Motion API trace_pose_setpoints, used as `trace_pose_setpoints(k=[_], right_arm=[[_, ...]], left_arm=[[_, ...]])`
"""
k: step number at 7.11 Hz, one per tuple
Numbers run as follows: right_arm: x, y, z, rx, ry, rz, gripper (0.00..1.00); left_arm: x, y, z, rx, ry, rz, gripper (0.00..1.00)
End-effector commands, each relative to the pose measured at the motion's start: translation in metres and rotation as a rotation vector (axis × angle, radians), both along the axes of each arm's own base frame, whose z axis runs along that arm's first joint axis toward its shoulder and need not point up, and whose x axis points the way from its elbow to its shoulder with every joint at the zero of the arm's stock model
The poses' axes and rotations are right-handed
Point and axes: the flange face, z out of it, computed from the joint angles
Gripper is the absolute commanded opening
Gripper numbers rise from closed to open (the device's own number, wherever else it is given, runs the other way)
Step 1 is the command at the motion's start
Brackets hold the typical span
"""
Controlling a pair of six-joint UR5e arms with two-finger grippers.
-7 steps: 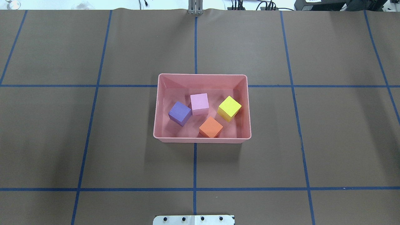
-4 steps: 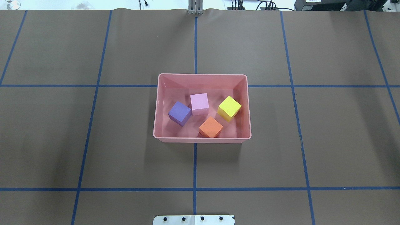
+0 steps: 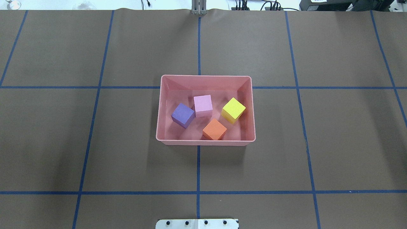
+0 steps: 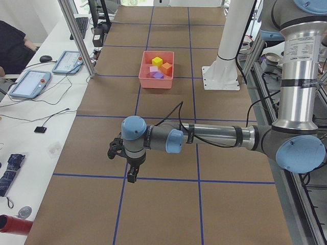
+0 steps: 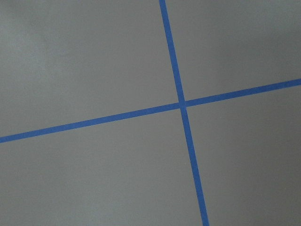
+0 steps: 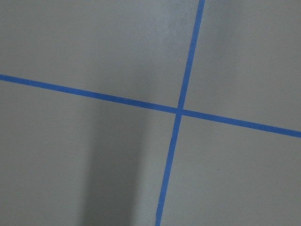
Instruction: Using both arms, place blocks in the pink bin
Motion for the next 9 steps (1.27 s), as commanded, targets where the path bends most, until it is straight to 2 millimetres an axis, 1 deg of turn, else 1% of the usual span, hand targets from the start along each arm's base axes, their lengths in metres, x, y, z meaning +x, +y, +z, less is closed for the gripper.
trace_pose_setpoints(k=[1,4,9], right_arm=[[-0.001,0.002,0.010,-0.014,0.001,-0.003,1.00],[-0.010,-0.001,0.009,-0.015,0.001,-0.020,1.00],[-0.012,-0.001,0.010,-0.015,0.002,-0.025,1.00]], left_arm=[[-0.001,0.000,-0.001,0.001,0.001,-0.001,1.00],[-0.001,0.003,-0.001,0.001,0.001,-0.001,1.00],[-0.001,0.004,0.000,-0.001,0.001,-0.001,1.00]])
